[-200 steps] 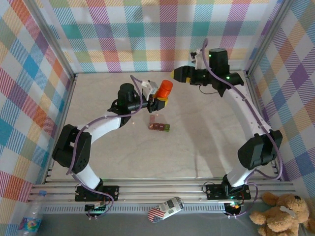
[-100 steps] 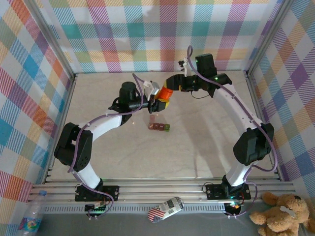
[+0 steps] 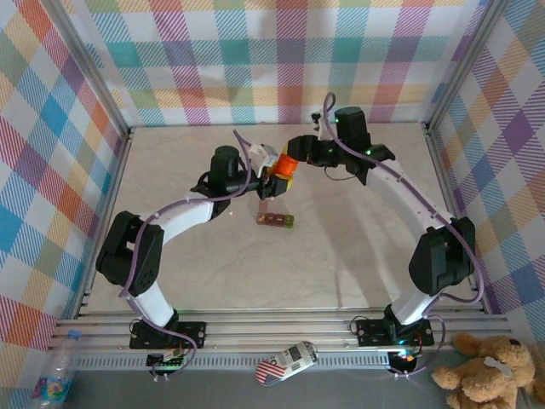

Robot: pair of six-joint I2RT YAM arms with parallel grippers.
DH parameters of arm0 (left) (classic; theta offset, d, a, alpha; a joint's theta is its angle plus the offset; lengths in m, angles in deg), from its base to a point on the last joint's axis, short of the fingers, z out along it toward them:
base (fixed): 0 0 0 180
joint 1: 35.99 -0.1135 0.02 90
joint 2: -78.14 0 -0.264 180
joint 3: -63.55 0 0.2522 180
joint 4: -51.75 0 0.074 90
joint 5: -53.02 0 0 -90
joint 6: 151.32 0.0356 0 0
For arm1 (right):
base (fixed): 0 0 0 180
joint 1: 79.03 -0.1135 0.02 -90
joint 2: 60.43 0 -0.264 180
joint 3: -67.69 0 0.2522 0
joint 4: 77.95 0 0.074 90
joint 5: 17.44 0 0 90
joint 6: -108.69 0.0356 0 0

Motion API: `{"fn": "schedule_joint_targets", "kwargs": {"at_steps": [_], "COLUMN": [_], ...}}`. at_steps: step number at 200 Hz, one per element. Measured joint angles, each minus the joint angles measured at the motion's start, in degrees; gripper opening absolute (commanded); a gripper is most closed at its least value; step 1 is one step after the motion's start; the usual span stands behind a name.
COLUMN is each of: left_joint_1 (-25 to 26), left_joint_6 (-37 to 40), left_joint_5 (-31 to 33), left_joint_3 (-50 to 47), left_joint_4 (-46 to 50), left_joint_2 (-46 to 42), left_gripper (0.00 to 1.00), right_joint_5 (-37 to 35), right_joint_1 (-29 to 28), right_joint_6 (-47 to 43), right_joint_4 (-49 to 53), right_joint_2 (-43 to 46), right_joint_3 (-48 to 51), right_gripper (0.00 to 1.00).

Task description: Sort the pills into containers

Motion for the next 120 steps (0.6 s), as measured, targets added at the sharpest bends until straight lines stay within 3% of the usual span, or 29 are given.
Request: {"fn": "schedule_joint_targets", "kwargs": {"at_steps": [36, 66, 96, 120], "left_joint_1": [4.44, 7.02, 7.28, 5.73], "left_joint_6": [0.26, 0.09, -1.09, -3.65], "left_joint_5": [16.72, 27.82, 30.29, 27.1], "left_joint_3": [-4.63, -5.57, -5.57, -5.57], "left_joint_4": [-4.94, -7.5, -9.73, -12.41], "left_joint_2": [-0.02, 0.0, 0.02, 0.02], "left_gripper": [0.0, 0.0, 0.0, 0.0], "right_joint_5": [-13.81, -18.97, -18.51, -13.35], "right_joint_1": [-4.42, -5.95, -5.66, -3.78], "right_joint_6": [9.05, 13.14, 14.19, 13.84], "right_joint_4": [-4.63, -7.04, -8.5, -10.29], "right_joint_2": [0.13, -0.72, -0.81, 1.79], "right_joint_3": [3.72, 3.69, 2.84, 3.98], "right_gripper": [0.37, 0.42, 0.69, 0.78]}}
